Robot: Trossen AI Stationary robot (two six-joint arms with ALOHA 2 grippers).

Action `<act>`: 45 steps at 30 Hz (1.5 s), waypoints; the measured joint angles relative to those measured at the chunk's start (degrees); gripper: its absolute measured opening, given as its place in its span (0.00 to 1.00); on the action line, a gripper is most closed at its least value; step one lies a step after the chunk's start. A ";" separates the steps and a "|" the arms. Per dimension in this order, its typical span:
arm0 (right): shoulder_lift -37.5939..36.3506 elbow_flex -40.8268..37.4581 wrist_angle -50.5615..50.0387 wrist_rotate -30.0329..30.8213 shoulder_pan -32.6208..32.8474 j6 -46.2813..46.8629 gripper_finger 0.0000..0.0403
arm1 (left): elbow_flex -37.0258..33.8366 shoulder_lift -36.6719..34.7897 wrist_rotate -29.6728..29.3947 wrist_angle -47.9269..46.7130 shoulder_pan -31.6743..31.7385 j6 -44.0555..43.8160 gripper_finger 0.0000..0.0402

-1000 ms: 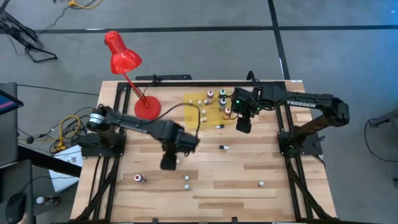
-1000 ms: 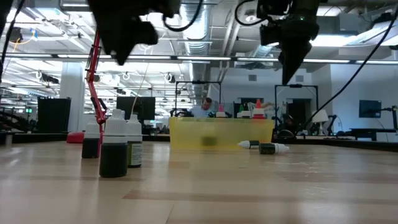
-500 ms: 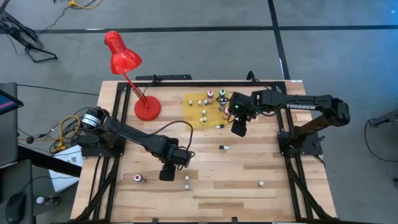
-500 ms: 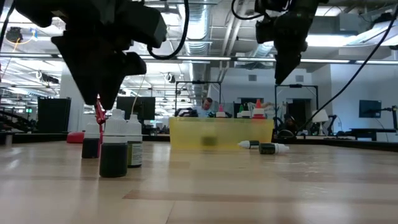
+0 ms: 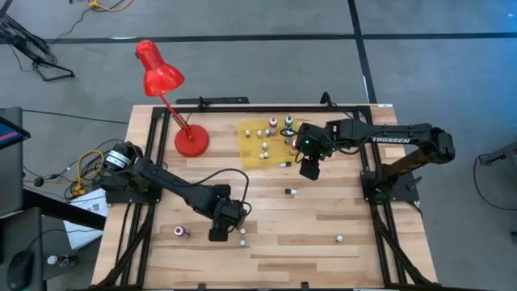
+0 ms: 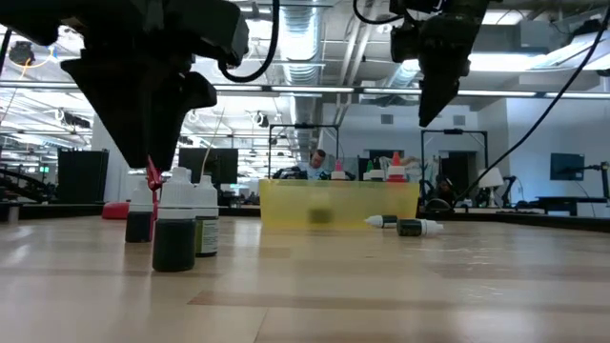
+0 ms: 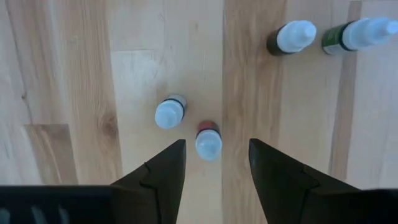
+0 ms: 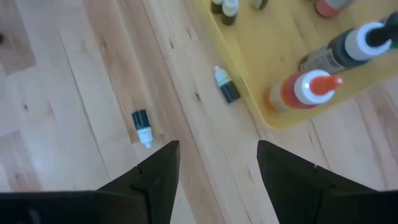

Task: Pick & Place food coloring
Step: Put the small red food coloring bottle into the yellow bin

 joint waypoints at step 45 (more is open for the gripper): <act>0.04 0.04 4.51 -0.02 3.16 1.55 0.51 | -8.10 -0.02 3.08 8.88 1.15 3.47 0.14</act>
